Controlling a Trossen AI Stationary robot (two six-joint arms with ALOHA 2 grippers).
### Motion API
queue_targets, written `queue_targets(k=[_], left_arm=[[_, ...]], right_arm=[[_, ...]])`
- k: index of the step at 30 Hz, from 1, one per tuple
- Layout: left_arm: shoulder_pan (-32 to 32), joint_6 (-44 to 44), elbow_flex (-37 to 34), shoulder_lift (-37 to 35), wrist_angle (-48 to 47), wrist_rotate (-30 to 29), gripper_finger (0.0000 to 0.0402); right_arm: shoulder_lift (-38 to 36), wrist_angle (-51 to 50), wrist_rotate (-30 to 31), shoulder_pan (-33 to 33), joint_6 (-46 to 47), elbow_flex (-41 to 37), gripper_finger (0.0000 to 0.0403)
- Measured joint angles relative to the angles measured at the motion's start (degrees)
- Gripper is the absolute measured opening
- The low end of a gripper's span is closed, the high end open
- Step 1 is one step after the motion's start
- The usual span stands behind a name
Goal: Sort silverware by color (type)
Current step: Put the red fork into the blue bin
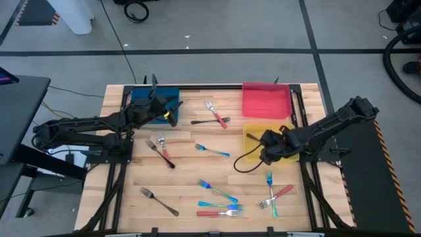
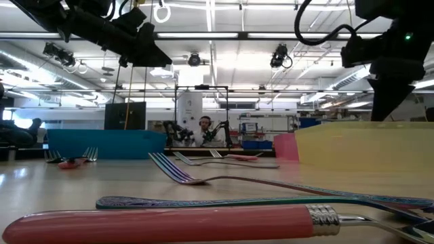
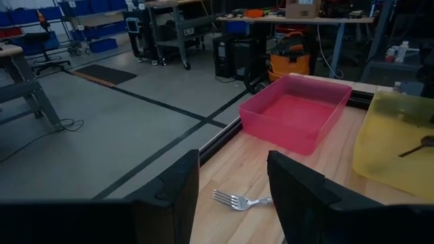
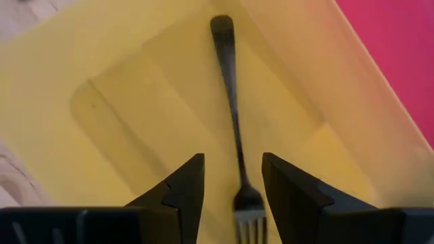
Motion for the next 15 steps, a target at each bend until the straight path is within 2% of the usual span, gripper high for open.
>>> queue_targets(k=[3, 9, 15], left_arm=[[-0.01, -0.31, 0.00, 0.00, 0.06, 2.38, 0.0172], [-0.03, -4.32, 0.00, 0.00, -0.03, 13.57, 0.0172], [0.18, -8.92, 0.00, 0.13, 0.13, 14.91, 0.0172]], right_arm=[[-0.42, 0.99, -0.01, -1.12, -0.07, 0.00, 0.0156], [-0.61, 6.39, 0.01, -4.96, -3.59, 0.02, 0.0156], [-0.61, 13.58, 0.07, -10.18, -12.31, 0.02, 0.0156]])
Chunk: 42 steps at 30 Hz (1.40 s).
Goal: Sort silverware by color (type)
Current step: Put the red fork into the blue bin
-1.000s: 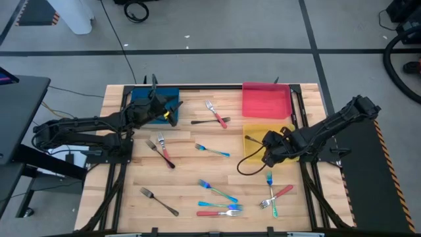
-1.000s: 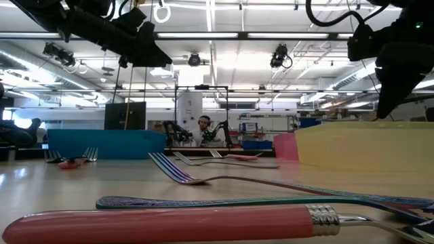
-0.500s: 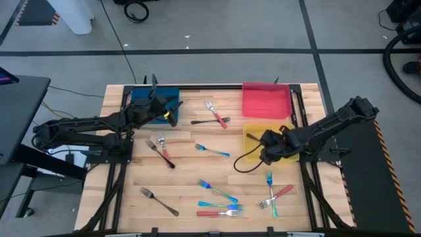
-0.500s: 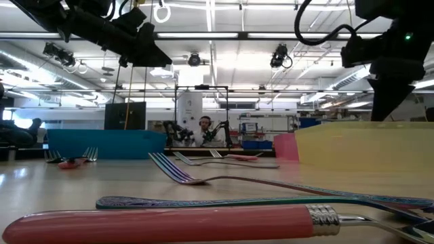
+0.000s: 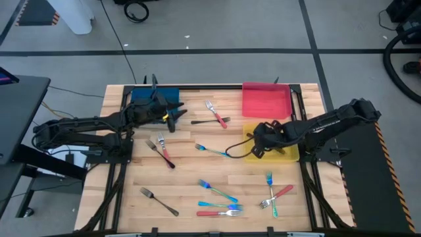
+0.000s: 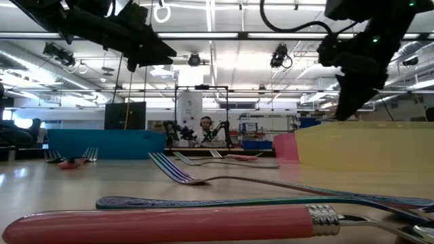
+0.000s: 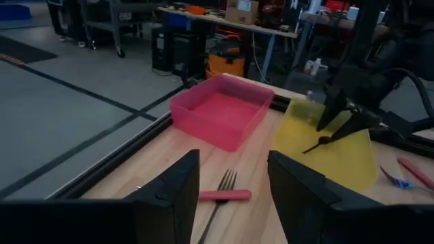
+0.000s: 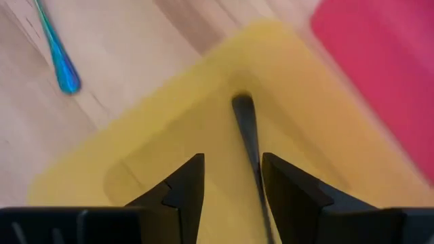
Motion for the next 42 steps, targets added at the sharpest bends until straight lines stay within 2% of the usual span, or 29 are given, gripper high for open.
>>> queue_targets(k=[4, 7, 18, 23, 28, 34, 42], left_arm=[[1.15, 1.60, 1.75, 3.69, -0.36, 0.15, 0.0172], [2.27, 4.60, 5.71, 8.61, -1.19, 0.18, 0.0172], [5.62, 25.78, 28.61, 31.05, -17.73, 4.88, 0.0172], [7.00, 33.95, 38.69, 40.39, -26.81, 4.87, 0.0172], [9.10, 42.59, 46.01, 47.57, -34.42, 6.01, 0.0172], [11.03, 48.24, 50.26, 54.60, -37.92, 13.78, 0.0172], [10.98, 51.69, 53.64, 61.32, -38.14, 16.41, 0.0172]], right_arm=[[0.00, 4.70, -0.02, -3.74, -8.58, 0.02, 0.0156], [0.00, 6.92, -0.05, -6.21, -13.57, 0.35, 0.0156], [0.02, 8.90, 0.61, -12.27, -31.65, 8.20, 0.0156], [0.02, 10.67, 3.27, -13.66, -32.06, 8.35, 0.0156], [0.02, 9.98, 3.49, -14.05, -30.62, 8.35, 0.0156], [0.02, 9.74, 3.24, -14.00, -30.57, 8.35, 0.0156], [0.02, 9.76, 3.13, -14.00, -30.57, 8.35, 0.0156]])
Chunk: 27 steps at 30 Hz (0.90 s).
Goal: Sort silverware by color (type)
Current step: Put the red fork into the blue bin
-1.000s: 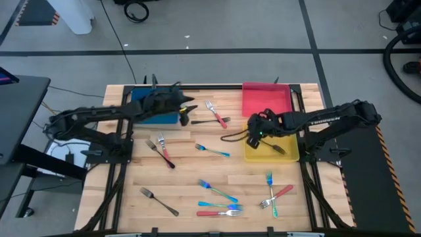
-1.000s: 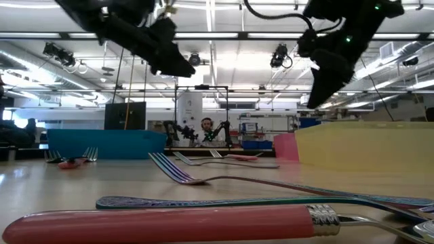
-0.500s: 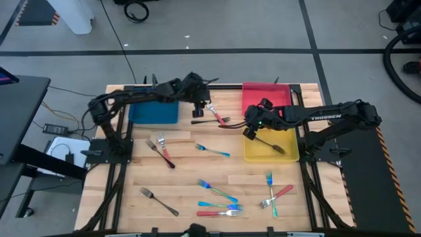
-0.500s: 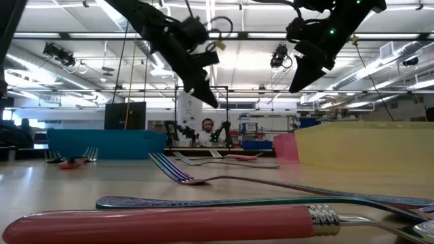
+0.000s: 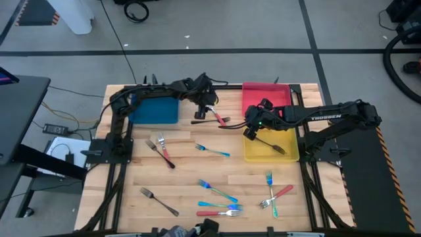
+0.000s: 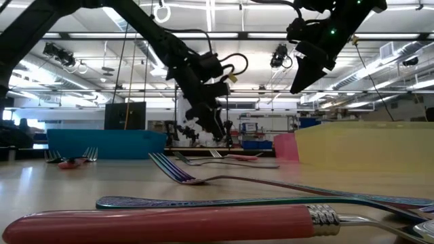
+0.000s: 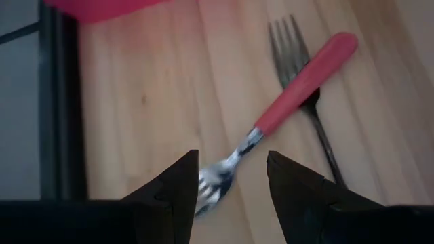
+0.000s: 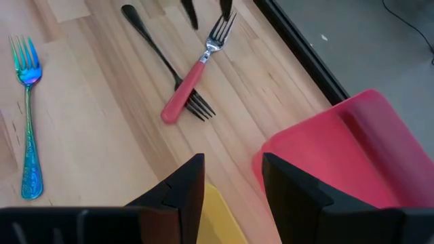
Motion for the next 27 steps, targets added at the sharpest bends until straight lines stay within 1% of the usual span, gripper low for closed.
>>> queue_targets(k=[3, 6, 14, 17, 20, 23, 27], left_arm=[[-0.39, 0.37, 0.50, 1.11, -0.51, 3.06, 0.0172], [-0.94, 0.37, 0.50, 1.25, -0.31, 4.07, 0.0172], [-3.04, -0.98, 0.59, 1.97, 1.34, 3.64, 0.0172], [-3.64, -1.78, 0.55, 1.92, 1.05, 1.01, 0.0172], [-4.11, -2.03, 0.55, 0.04, -1.08, -2.89, 0.0172], [-4.12, -2.46, 0.55, -3.80, -6.58, -3.32, 0.0172], [-4.22, -4.44, 0.55, -10.11, -15.08, -3.35, 0.0172]], right_arm=[[0.00, -0.02, -0.13, 0.00, 0.00, 0.00, 0.0156], [0.00, 0.05, -0.15, 0.00, 0.00, -0.01, 0.0156], [0.00, 0.13, -0.17, 0.01, 0.09, -0.02, 0.0156], [0.00, 0.11, -0.17, 0.02, 0.39, -0.03, 0.0156], [0.16, 1.01, -0.14, 0.02, 0.39, -0.04, 0.0156], [1.37, 5.88, -0.15, -0.11, 0.39, -0.07, 0.0156], [4.79, 16.09, -0.49, -0.33, -1.89, -0.07, 0.0156]])
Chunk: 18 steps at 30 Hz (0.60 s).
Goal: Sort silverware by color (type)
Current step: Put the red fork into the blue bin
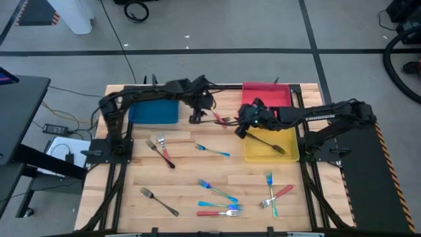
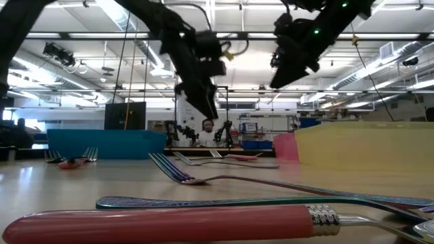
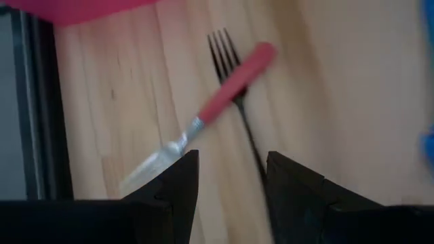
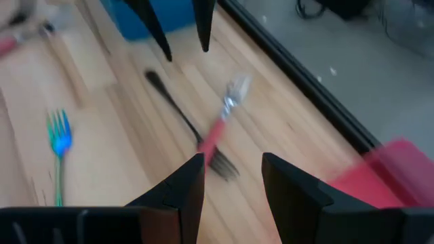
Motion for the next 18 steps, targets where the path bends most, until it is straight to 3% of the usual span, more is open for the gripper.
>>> queue_targets(k=[10, 18], left_arm=[[2.71, -4.72, 0.02, -12.96, -10.62, -0.07, 0.0172], [8.19, -8.67, -0.77, -15.18, -17.35, -0.04, 0.0172]], right_arm=[[13.26, 22.21, -3.90, -3.20, -5.71, -0.02, 0.0156], [17.83, 21.79, -10.26, -10.82, -0.64, 4.70, 0.0156]])
